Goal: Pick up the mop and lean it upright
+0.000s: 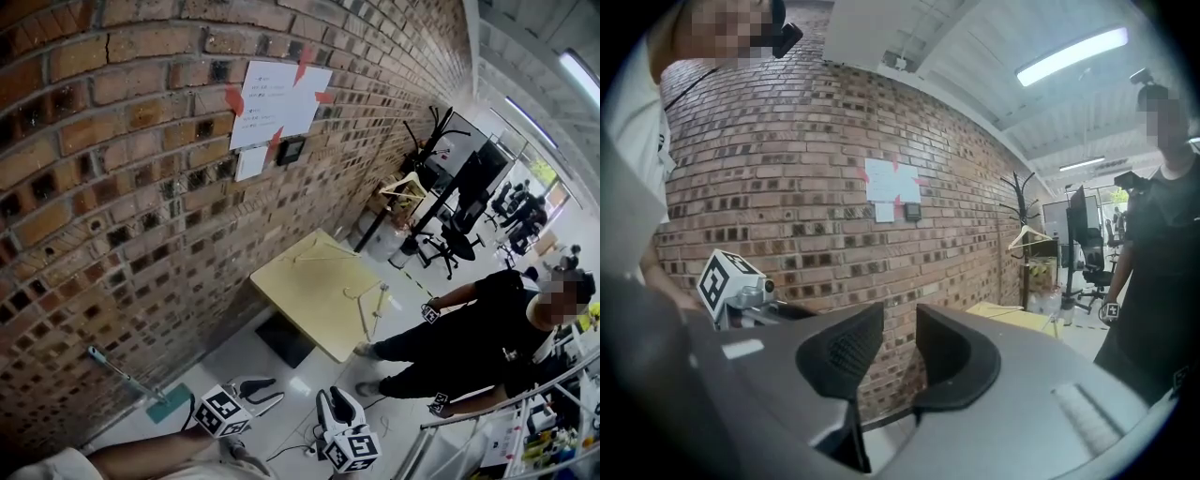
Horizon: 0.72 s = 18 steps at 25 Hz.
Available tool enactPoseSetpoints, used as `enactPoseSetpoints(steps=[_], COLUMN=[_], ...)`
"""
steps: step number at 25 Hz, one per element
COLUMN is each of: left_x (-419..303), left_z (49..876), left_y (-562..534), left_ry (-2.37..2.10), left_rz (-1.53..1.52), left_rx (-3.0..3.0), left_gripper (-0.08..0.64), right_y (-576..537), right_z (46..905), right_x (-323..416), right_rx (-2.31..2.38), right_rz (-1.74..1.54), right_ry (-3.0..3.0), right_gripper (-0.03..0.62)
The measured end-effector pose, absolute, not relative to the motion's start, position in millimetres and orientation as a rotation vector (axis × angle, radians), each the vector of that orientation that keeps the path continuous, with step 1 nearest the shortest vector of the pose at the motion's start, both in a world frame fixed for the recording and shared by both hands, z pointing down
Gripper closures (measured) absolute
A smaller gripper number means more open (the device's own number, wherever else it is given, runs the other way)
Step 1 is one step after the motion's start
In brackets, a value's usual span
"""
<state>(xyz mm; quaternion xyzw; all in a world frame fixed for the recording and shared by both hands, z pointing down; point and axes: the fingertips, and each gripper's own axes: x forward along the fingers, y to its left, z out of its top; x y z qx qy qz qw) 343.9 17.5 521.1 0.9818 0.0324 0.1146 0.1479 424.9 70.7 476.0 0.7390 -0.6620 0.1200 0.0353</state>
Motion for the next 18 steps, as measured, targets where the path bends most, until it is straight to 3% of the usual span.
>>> enactPoseSetpoints(steps=[18], left_x=[321], left_z=[521], left_y=[32], left_ry=[0.063], left_rz=[0.336], left_rx=[2.824], left_gripper=[0.399], right_y=[85], right_z=[480], right_x=[403], right_rx=[2.256], right_rz=[0.386], right_ry=[-2.051], right_gripper=[0.482])
